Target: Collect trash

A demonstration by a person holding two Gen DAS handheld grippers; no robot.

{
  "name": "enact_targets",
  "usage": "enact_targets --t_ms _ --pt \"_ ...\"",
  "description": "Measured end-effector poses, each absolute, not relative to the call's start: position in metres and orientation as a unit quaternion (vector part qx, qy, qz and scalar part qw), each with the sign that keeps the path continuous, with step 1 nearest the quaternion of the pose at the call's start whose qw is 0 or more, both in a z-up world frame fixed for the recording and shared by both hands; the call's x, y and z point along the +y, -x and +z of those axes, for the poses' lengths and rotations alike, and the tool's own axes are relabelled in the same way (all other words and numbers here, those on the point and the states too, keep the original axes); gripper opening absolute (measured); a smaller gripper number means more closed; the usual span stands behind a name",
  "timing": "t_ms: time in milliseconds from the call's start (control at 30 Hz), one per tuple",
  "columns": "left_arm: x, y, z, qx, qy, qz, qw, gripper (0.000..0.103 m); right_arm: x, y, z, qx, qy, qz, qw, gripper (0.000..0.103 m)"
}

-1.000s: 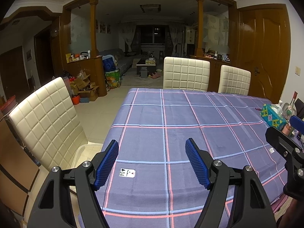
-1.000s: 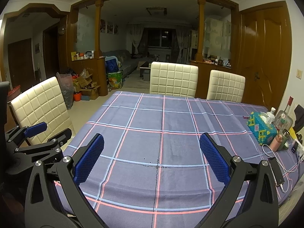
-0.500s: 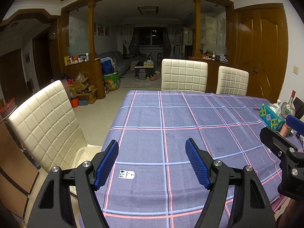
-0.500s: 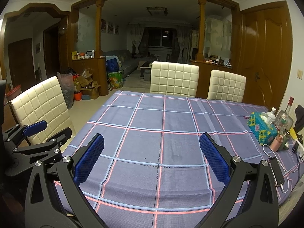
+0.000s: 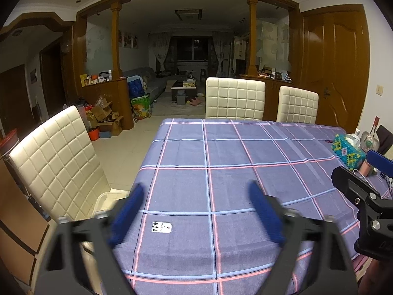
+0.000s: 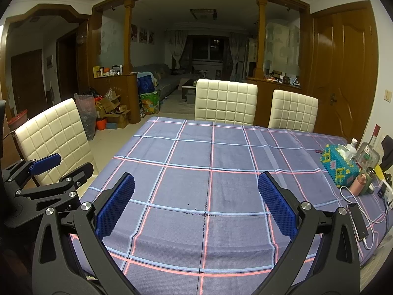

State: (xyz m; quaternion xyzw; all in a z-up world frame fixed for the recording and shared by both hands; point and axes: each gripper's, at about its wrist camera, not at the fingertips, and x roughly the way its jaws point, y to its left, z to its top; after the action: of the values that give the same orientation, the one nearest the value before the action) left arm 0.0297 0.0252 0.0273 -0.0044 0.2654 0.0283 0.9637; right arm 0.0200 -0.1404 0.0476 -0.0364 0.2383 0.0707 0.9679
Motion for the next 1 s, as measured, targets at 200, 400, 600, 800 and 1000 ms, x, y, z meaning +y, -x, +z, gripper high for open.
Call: enact_targets --t_ms 200,400,600,800,1000 --pt "0.0175 -0.0251 0.0305 0.249 -0.017 0.035 0.968 0.091 -0.1389 -0.0191 0.0471 0.239 0.036 0.071 0.968 0.099" --pt "0.024 -0.0263 0.0299 0.25 -0.002 0.03 0.968 0.091 -0.142 -0.0205 0.0473 0.24 0.032 0.069 0.968 0.099" --pt "0.025 -0.0249 0.0294 0.249 0.0 0.02 0.968 0.091 -0.1435 -0.0211 0.0472 0.241 0.032 0.069 0.968 0.099" --pt "0.0252 -0.0257 0.0281 0.253 0.002 0.016 0.967 0.091 -0.1442 -0.0216 0.0465 0.242 0.03 0.069 0.967 0.099" --pt "0.0235 -0.0237 0.0289 0.25 -0.003 0.017 0.968 0.091 -0.1443 -0.022 0.0462 0.242 0.03 0.069 0.967 0.099"
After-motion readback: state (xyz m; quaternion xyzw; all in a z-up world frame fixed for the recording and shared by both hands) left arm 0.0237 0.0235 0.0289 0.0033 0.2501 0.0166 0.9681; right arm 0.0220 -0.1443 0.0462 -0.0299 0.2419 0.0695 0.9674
